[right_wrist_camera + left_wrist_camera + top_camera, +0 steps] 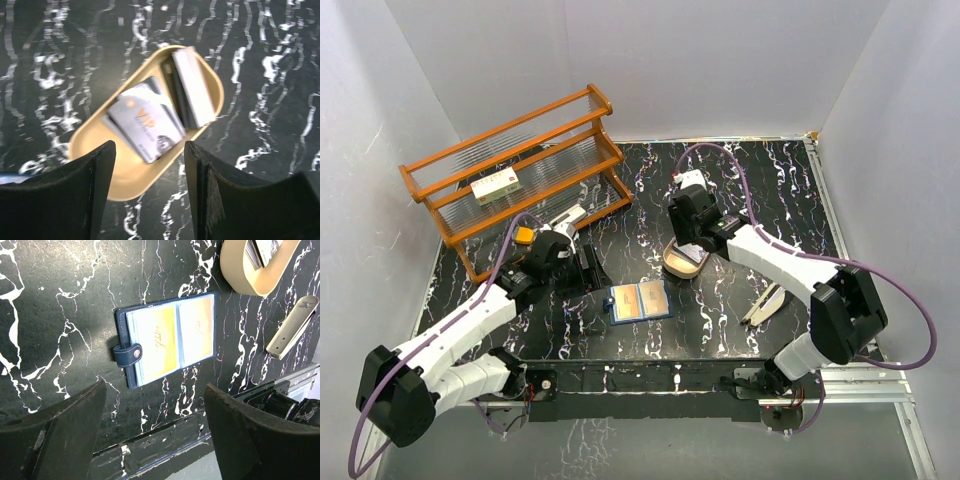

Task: Put the credit cards into the card holder
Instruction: Insert the credit card into the card holder, then pick up the credit card from the storage box.

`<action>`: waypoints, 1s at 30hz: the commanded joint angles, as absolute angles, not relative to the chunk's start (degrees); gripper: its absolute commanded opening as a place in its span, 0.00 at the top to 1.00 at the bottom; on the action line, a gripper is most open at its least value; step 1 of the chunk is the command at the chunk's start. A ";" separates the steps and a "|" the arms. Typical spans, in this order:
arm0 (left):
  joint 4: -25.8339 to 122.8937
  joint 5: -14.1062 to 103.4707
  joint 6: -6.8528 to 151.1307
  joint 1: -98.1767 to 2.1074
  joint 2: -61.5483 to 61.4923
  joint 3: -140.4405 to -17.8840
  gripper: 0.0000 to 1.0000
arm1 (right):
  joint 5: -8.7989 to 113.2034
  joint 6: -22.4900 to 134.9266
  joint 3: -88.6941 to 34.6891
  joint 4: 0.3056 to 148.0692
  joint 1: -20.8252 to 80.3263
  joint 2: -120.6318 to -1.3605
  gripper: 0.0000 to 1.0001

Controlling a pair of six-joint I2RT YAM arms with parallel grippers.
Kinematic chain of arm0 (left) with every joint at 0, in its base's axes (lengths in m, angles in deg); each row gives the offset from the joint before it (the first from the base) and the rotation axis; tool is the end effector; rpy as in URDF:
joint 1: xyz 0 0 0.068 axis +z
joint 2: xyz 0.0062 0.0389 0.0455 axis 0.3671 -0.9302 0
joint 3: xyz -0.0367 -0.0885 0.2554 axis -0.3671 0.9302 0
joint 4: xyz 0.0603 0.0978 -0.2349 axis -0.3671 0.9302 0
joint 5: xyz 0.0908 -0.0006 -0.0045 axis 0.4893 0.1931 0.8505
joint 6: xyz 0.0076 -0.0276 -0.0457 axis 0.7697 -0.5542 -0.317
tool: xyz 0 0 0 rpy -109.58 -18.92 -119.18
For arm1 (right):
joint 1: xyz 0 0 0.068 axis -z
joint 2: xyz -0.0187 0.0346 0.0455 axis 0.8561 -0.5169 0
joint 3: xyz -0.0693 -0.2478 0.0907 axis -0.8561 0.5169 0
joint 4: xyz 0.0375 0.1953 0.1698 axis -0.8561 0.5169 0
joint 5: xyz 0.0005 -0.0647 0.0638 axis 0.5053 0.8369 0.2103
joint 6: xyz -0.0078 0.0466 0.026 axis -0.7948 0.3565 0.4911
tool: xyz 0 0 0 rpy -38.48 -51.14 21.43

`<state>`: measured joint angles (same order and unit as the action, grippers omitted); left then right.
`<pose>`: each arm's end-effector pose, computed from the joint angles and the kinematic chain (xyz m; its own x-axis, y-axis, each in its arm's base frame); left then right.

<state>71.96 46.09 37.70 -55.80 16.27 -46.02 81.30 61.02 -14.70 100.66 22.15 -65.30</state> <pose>0.1772 -0.1259 0.2399 -0.8351 -0.2956 -0.4640 0.0461 0.8028 -0.5945 0.2629 0.1801 0.2593 -0.6671 -0.2638 -0.6967 -0.2352 0.9619 -0.1391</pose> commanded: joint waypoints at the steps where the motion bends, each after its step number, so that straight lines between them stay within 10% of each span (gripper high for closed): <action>1: 75.26 46.32 39.86 -55.90 18.77 -48.35 0.21 | 88.93 54.50 -17.45 99.20 25.58 -67.79 0.45; 3: 76.07 46.48 40.50 -55.90 18.97 -48.83 0.02 | 90.04 53.00 -17.90 98.94 26.97 -70.14 0.46; 30: 70.08 42.47 43.37 -55.94 24.06 -42.93 0.01 | 92.81 47.29 -25.64 97.09 29.86 -84.47 0.51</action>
